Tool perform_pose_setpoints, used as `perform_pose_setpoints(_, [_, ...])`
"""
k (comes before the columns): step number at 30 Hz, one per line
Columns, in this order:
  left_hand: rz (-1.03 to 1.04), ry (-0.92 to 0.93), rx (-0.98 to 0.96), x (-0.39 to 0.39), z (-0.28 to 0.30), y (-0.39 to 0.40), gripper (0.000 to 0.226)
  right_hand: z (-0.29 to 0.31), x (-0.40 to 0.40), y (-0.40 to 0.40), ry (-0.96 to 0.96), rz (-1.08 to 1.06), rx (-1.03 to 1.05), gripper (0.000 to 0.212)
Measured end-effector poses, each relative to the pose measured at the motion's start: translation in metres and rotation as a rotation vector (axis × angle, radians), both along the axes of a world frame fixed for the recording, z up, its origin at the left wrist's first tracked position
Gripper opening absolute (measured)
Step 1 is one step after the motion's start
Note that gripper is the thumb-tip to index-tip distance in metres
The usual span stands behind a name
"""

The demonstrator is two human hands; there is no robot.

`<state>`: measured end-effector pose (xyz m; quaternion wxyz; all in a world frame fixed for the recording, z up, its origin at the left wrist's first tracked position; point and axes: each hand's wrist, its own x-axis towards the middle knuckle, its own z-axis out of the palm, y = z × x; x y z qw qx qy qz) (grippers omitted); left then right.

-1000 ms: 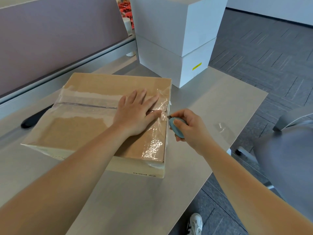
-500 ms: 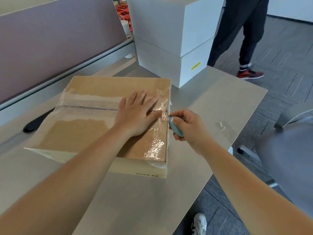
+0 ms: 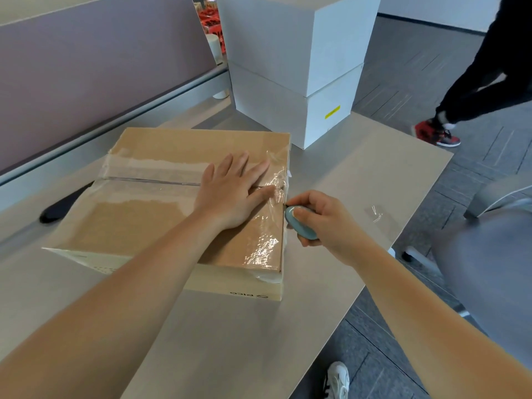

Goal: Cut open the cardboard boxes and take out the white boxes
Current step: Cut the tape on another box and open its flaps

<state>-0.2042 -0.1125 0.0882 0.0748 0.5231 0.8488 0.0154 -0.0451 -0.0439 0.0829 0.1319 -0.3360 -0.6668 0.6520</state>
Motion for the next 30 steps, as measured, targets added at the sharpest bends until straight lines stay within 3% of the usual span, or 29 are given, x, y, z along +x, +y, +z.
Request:
perform_pose_setpoints(7, [0.047,-0.03,-0.023,0.005,0.001,0.0,0.059,0.0,0.021,0.03,0.046,-0.247,-0.087,0.021])
perform_pose_setpoints(12, [0.182,-0.042,0.005,0.02,-0.002,0.01,0.058,0.006,0.025,0.047,0.056,-0.289,-0.113,0.013])
perform_pose_setpoints(19, [0.453,-0.117,0.084,0.055,-0.002,0.031,0.057,0.031,0.017,0.073,0.157,-0.174,-0.122,0.013])
perform_pose_setpoints(24, [0.502,-0.31,0.36,0.047,0.015,0.007,0.055,0.045,-0.005,0.068,0.217,0.001,-0.162,0.015])
perform_pose_setpoints(30, [0.583,-0.196,0.273,0.003,0.022,-0.089,0.061,0.052,-0.055,0.015,0.211,0.174,-0.135,0.012])
